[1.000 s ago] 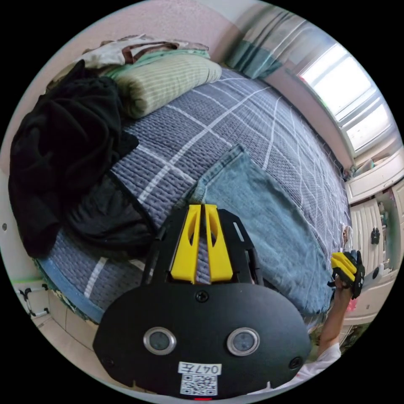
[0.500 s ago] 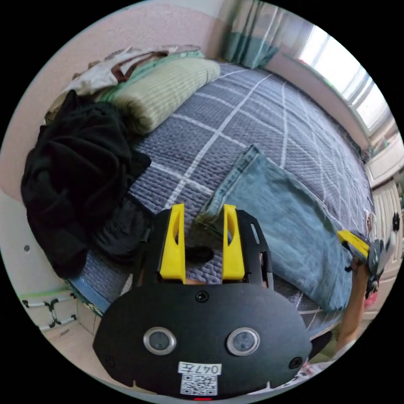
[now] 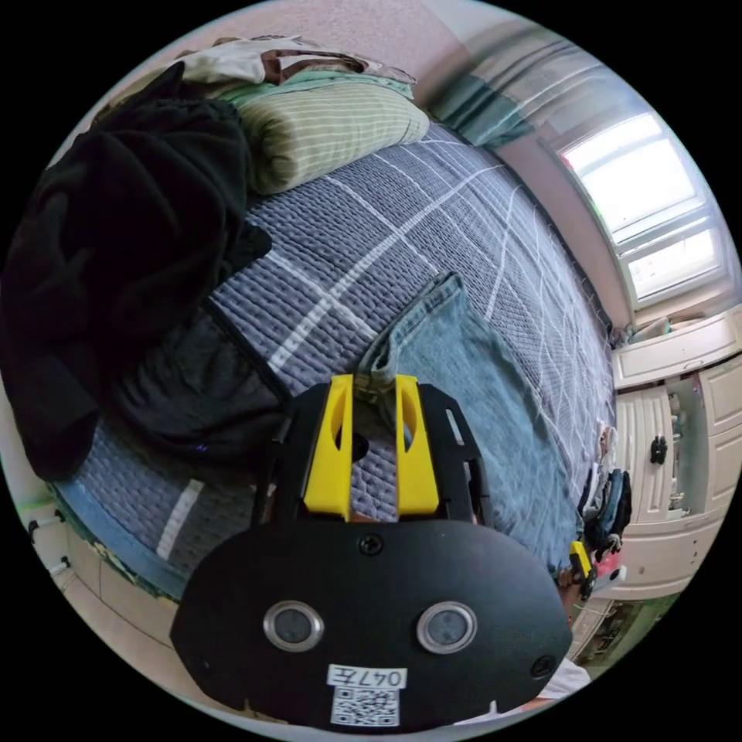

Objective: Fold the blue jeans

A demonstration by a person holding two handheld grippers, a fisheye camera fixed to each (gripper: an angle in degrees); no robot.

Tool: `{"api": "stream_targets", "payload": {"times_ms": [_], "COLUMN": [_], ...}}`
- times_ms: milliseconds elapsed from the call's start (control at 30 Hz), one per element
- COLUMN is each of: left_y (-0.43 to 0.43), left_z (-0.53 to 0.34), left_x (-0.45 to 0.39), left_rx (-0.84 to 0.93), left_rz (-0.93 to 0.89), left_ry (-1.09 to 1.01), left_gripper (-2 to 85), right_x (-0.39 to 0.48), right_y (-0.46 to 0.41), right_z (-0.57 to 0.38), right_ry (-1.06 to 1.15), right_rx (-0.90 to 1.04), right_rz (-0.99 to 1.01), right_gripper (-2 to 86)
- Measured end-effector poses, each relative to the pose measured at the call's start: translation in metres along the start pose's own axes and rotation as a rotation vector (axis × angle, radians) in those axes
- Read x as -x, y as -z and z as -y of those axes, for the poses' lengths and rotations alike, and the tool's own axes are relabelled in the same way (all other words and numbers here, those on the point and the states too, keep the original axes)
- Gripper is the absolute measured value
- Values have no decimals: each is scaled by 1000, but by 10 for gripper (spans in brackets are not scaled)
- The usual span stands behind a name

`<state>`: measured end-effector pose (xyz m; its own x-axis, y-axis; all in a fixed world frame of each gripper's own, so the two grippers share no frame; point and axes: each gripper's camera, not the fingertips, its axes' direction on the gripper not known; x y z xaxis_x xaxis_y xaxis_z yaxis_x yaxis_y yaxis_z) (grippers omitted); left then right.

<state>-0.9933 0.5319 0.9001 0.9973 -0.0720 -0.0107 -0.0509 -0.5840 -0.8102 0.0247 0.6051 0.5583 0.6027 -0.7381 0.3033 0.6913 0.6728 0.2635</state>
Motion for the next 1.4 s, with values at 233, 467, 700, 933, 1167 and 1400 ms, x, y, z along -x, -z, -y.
{"api": "stream_targets", "payload": {"times_ms": [233,467,700,933,1167,1400], "left_y": [13,33,40,71,-13,-86], "left_z": [-11,-15,-19,-128,-289,-365], "left_x": [-4,-38,-61,-231,-436,-529], "left_rx": [-36,-60,-46,44,349,242], "left_rz": [-167,-177,-61,-158,-277,58], "left_ry": [20,-25,0,-690,-1243,-1358], "left_gripper": [61,61,113,127,162,110], "right_x": [-66,-67,-59,-102,-163,-187], "right_y": [94,88,155,216,223,239], "right_z": [-68,-93,-145,-220,-258,-255], "right_ry": [-183,-94,-89,-216,-140,-202], "right_rx": [85,234,283,357,367,165], "right_rz": [-218,-115,-349,-507,-399,-181], "right_gripper": [-3,1,65,89,102,15]}}
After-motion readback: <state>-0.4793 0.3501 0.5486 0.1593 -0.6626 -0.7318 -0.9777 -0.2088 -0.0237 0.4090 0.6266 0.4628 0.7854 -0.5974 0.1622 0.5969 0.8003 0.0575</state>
